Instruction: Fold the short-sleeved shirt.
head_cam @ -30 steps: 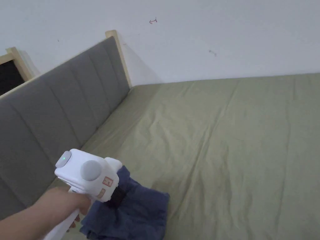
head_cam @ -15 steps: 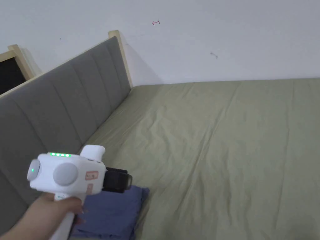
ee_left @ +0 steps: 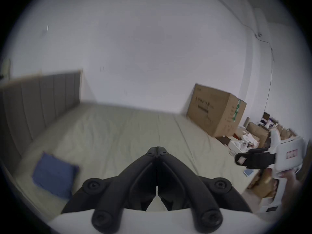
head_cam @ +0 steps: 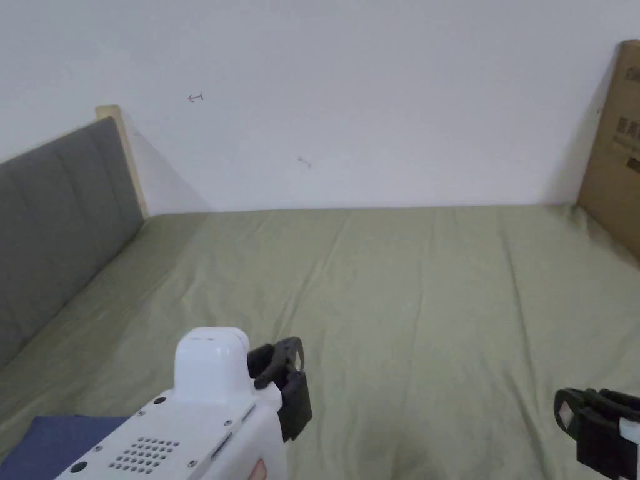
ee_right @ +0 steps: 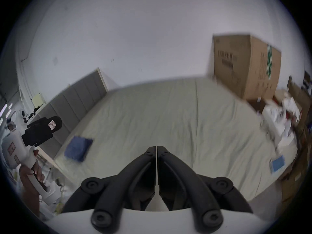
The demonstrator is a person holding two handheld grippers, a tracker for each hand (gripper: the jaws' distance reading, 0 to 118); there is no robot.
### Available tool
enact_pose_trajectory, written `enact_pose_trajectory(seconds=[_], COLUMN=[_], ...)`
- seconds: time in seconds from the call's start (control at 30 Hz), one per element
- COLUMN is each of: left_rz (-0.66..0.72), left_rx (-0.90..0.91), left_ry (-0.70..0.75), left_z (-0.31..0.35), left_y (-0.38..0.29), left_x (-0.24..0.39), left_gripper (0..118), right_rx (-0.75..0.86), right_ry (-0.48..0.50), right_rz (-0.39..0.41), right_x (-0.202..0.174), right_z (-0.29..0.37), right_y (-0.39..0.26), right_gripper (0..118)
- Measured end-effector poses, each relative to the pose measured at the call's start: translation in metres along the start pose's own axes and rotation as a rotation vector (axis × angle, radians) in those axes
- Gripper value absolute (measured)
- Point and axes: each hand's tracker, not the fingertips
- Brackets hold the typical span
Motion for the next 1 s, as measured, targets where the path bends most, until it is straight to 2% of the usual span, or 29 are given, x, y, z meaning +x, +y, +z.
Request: enact_pose_trajectory(seconds=[0.1, 0.2, 0.27, 0.4, 0.47, 0.5, 0.53, 0.57, 0.6, 0.63, 0.7, 0.73, 0.8, 1.0], left_rz=[-0.097, -0.21, -0.213, -0.171, -0.193, -0.203, -0.209, -0.213, -0.22, -0.221, -0.216, -0.199, -0.198, -0.172], left_rx=[0.167, 0.339, 0.37, 0.298, 0.303, 0.318, 0.338, 0.344, 0.346, 0.345, 0.329, 0.428, 0.363, 0.29], left_ry=[0.08, 0.247, 0.295, 0.244, 0.239, 0.233, 0.228, 0.229, 0.235, 0.229, 0.207, 0.2, 0.199, 0.189], left_z=[0.015, 0.033, 0.042, 0.05, 0.052, 0.055, 0.057, 0.057, 0.057, 0.058, 0.057, 0.059, 0.055, 0.047], left_y=[0.014, -0.01, -0.03, -0.036, -0.037, -0.037, -0.035, -0.034, -0.031, -0.03, -0.031, -0.029, -0.027, -0.019], left_x=[0.019, 0.039, 0.043, 0.042, 0.043, 0.043, 0.044, 0.045, 0.046, 0.048, 0.048, 0.049, 0.045, 0.026], left_gripper=[0, 0, 0, 0, 1, 14, 32, 57, 95, 116, 118, 118, 118, 118], right_rx=[0.277, 0.514, 0.556, 0.491, 0.477, 0.473, 0.476, 0.479, 0.476, 0.472, 0.514, 0.504, 0.495, 0.504], right_ry=[-0.054, -0.125, -0.169, -0.203, -0.214, -0.222, -0.229, -0.237, -0.247, -0.259, -0.238, -0.274, -0.296, -0.271], right_rz=[0.072, 0.07, 0.049, 0.017, 0.016, 0.01, 0.003, 0.002, 0.006, 0.018, 0.057, 0.1, 0.161, 0.171], right_x=[-0.006, -0.008, -0.006, 0.001, 0.006, 0.009, 0.011, 0.012, 0.012, 0.012, 0.007, 0.005, -0.001, -0.009], right_z=[0.027, 0.035, 0.036, 0.032, 0.029, 0.03, 0.031, 0.031, 0.031, 0.031, 0.034, 0.036, 0.037, 0.039], right_y=[0.006, -0.022, -0.039, -0.046, -0.044, -0.045, -0.045, -0.044, -0.043, -0.043, -0.044, -0.044, -0.044, -0.047], right_gripper=[2, 2, 2, 2, 8, 32, 61, 93, 116, 118, 118, 118, 118, 118])
